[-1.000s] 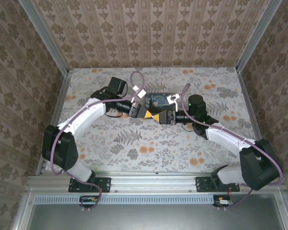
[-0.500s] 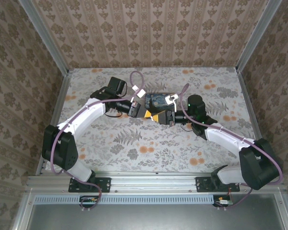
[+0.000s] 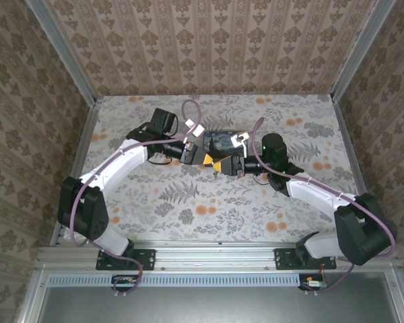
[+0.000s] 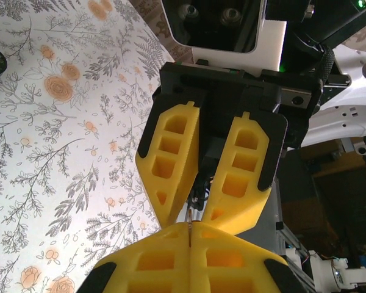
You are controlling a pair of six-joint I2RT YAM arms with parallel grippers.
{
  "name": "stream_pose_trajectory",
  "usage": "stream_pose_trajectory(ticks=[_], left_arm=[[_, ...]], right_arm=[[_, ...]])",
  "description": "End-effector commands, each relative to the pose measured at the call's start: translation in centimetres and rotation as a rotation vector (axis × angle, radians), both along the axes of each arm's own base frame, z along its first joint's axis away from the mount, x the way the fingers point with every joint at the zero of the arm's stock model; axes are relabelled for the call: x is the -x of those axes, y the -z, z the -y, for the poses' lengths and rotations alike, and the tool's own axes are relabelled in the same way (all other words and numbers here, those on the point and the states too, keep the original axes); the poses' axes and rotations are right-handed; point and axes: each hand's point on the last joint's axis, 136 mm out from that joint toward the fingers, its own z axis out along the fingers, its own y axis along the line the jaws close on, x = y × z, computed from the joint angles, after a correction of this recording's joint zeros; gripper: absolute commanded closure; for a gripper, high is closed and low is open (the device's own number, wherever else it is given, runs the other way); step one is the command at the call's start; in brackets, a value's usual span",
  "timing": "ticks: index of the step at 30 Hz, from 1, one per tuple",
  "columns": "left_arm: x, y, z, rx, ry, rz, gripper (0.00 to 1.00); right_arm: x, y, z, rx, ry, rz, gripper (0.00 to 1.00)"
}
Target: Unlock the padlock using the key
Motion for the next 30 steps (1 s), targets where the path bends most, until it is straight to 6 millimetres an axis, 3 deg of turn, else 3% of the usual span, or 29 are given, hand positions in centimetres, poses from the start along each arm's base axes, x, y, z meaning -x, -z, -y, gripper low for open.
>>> stream_pose_trajectory(ticks=[1, 8, 10, 12, 15, 17, 30], left_arm=[[0.3, -1.3, -0.2, 0.045, 0.007, 0.016, 1.00], [0.4, -1.0, -0.3, 0.041, 0.002, 0.010, 1.00], [0.0, -0.7, -0.5, 0.025, -0.021, 0.002, 0.99], [-0.7, -0.3, -0.8, 0.019, -0.048, -0.018, 0.87], [-1.3, -0.5, -1.4, 0.041, -0.079, -0.025, 0.82], [-1.2, -0.7, -1.4, 0.048, -0.085, -0.015, 0.73], [-1.1, -0.7, -1.3, 0.067, -0.075, -0.030, 0.70]], right_arm=[[0.6, -1.1, -0.7, -0.034, -0.049, 0.047, 0.80], [0.8, -1.3, -0.6, -0.047, -0.041, 0.075, 1.00], [0.8, -1.5, -0.5, -0.051, -0.029, 0.091, 1.00], [0.7, -1.4, -0.3, -0.041, -0.011, 0.101, 1.00], [0.8, -0.8, -0.1, -0.010, -0.005, 0.096, 1.00], [0.9, -0.5, -0.1, -0.001, -0.008, 0.094, 1.00], [0.8, -0.4, -0.2, 0.007, -0.018, 0.087, 1.00]])
